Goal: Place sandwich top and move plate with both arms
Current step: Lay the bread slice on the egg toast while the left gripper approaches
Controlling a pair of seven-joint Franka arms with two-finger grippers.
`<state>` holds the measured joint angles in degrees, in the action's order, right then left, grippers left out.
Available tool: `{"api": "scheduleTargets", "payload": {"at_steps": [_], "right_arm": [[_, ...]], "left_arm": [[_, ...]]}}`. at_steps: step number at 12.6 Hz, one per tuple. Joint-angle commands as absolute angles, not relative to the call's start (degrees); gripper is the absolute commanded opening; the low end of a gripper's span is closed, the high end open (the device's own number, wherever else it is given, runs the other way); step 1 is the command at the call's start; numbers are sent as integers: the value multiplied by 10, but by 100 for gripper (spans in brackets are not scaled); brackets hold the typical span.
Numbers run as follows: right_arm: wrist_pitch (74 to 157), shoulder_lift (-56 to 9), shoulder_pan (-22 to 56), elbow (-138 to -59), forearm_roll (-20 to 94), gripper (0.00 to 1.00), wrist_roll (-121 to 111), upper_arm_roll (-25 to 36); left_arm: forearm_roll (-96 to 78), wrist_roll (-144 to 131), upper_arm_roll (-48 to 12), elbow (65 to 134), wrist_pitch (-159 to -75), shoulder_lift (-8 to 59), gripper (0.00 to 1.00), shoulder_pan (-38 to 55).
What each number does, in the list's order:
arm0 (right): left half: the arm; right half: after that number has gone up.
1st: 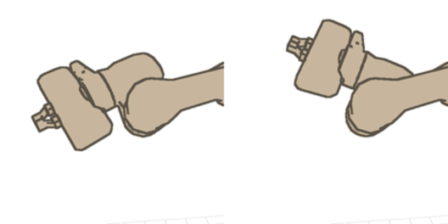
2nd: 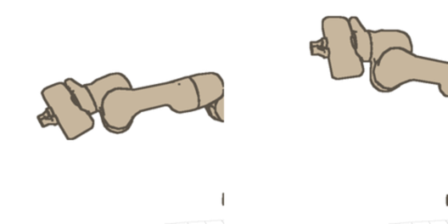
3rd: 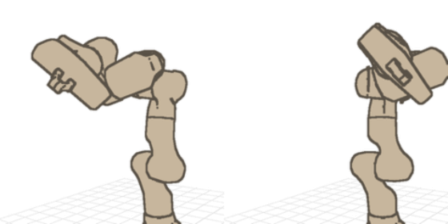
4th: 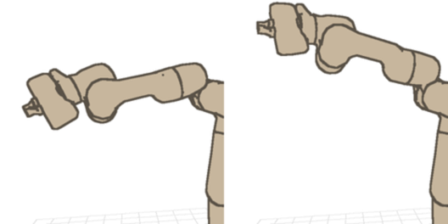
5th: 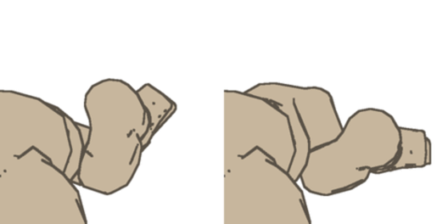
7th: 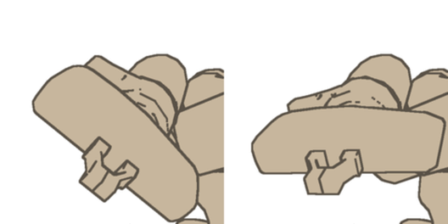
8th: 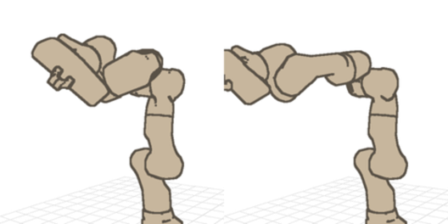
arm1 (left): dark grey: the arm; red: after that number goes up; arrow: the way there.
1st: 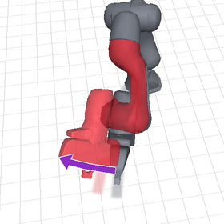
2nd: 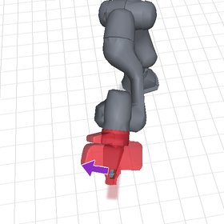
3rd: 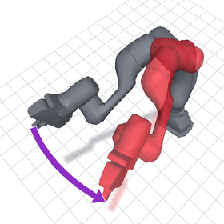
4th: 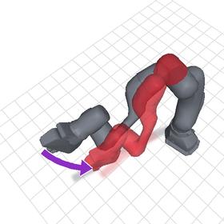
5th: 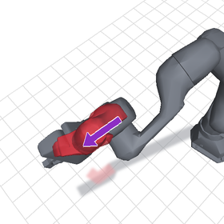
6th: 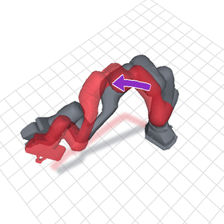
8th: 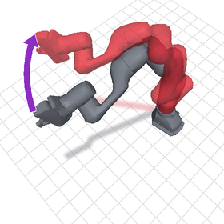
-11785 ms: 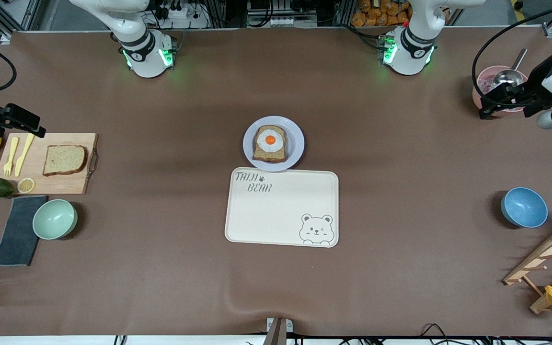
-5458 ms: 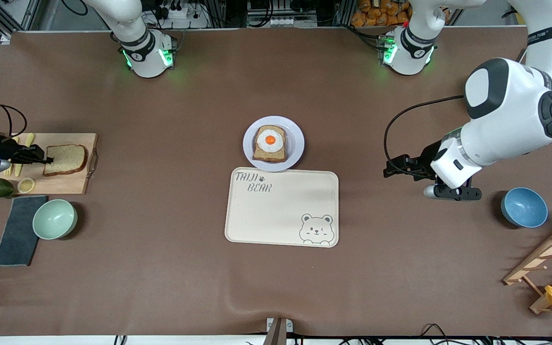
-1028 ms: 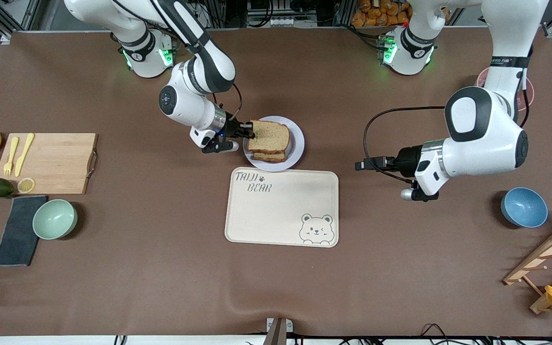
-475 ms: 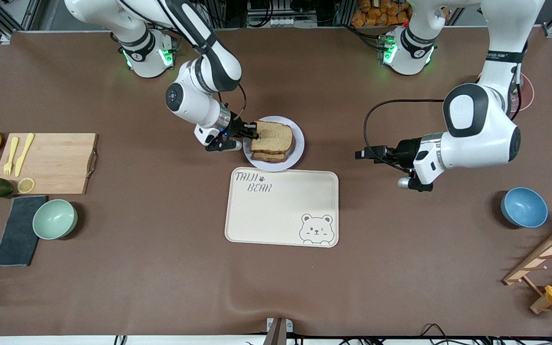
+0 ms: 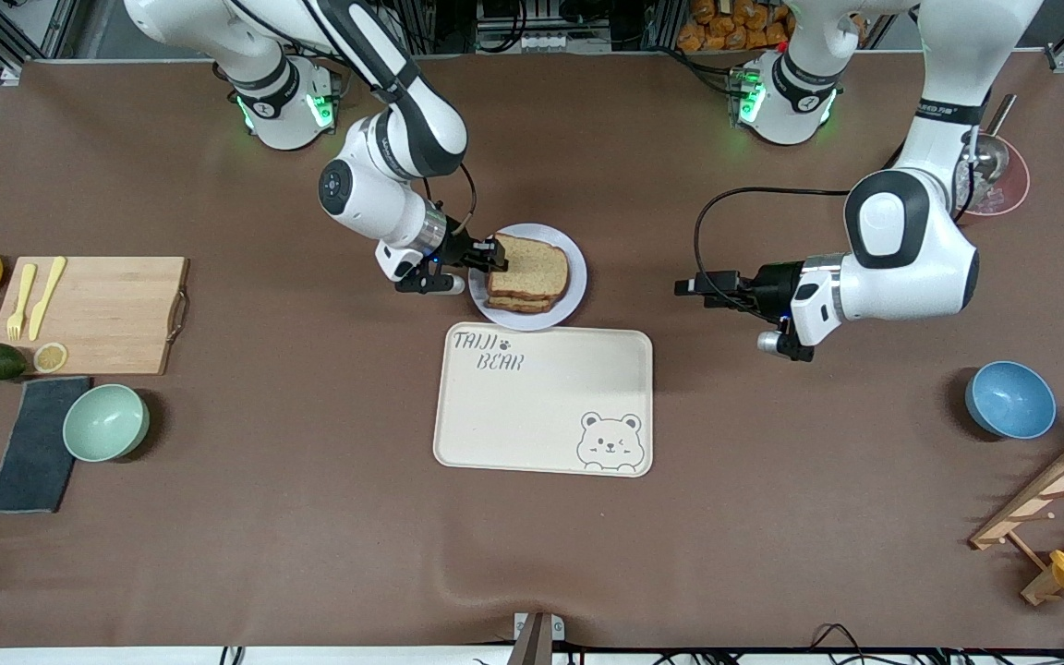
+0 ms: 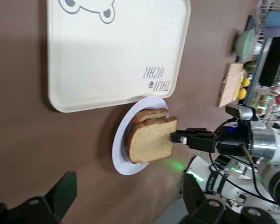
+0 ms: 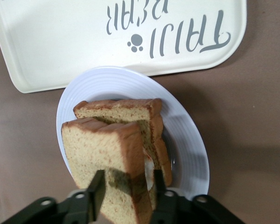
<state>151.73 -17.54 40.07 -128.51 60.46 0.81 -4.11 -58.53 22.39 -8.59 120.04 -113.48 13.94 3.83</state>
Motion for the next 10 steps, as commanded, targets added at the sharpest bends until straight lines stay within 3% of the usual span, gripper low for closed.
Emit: {"api": "scheduleTargets", "payload": {"at_steps": [1, 7, 10], "right_arm": [[1483, -171, 389, -1278, 615, 59, 14, -36], [1376, -133, 313, -1278, 606, 70, 25, -29], [1338, -102, 256, -1278, 572, 74, 35, -26]], "left_arm": [[-669, 279, -91, 1249, -1143, 145, 100, 34], [-706, 373, -92, 1251, -1143, 202, 100, 45], [-851, 430, -126, 1283, -1143, 216, 100, 46]]}}
